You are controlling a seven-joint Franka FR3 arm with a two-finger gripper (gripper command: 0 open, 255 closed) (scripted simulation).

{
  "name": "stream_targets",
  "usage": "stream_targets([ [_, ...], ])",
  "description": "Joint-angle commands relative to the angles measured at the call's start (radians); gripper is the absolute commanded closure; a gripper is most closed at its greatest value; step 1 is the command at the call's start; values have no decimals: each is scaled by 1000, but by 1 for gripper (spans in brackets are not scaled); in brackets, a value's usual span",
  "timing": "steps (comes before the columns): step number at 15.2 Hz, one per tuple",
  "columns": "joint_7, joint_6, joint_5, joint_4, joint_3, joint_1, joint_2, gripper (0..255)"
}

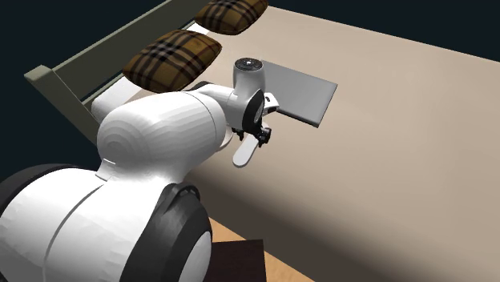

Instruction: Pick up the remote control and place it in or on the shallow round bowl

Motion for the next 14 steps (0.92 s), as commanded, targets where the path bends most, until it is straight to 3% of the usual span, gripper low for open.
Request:
stream_targets([
  [1, 1, -11, -3, -7, -1, 0, -3, 255],
  [14, 8, -169, -16, 73, -4, 3, -82, 255],
])
